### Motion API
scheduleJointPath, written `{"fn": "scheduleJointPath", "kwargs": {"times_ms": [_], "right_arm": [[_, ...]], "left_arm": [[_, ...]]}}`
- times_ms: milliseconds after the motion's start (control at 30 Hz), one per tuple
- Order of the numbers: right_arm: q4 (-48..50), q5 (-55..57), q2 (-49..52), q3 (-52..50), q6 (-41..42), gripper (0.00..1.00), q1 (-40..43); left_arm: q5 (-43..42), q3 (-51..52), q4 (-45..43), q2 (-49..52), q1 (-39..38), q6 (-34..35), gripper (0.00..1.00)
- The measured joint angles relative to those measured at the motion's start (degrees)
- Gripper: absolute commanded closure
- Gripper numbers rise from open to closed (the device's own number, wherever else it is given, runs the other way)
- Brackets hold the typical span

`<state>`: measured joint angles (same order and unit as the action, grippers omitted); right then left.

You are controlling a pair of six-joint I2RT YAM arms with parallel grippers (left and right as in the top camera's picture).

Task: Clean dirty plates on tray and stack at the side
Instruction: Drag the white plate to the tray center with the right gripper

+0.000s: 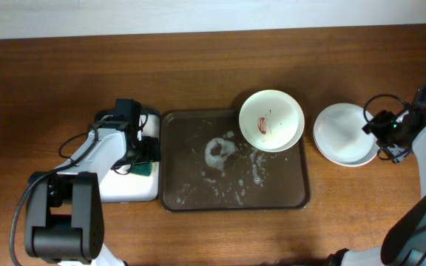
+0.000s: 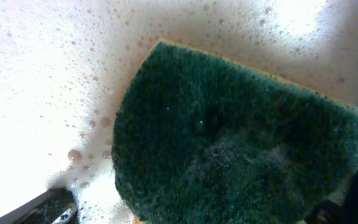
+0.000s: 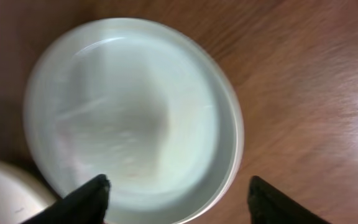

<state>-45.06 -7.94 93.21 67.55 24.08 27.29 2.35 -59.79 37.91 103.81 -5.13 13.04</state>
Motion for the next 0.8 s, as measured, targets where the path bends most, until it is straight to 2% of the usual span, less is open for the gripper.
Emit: {"fn": "scheduleJointPath", "kwargs": {"times_ms": [100,200,267,433,533,733,800], "right_arm": [[0.26,-4.85,0.0,0.0,-0.09,0.26,-1.99],[0.87,-7.67,0.0,0.0,-1.55,0.27,-8.13],[2.97,-8.02,0.0,0.0,-4.24,0.33,-13.09],[13.27,-5.6,2.21,0.04,-13.16,0.36,-22.88],[18.73,-3.69,5.88,0.0,-17.18,0.39,-24.65],[22.75,-3.56,13.0,0.0,-19.32,0.57,-24.72],[23.26,-4.15,14.45,0.0,-19.61,0.77,-24.72]], "left_arm": [[0.0,0.0,0.0,0.0,0.02,0.0,0.08],[-0.02,0.0,0.0,0.0,0.0,0.0,0.09],[-0.02,0.0,0.02,0.0,0.02,0.0,0.09],[-0.02,0.0,0.02,0.0,0.0,0.0,0.09],[-0.02,0.0,0.02,0.0,0.0,0.0,0.08],[0.0,0.0,0.02,0.0,0.0,0.0,0.08],[0.0,0.0,0.02,0.0,0.02,0.0,0.08]]}}
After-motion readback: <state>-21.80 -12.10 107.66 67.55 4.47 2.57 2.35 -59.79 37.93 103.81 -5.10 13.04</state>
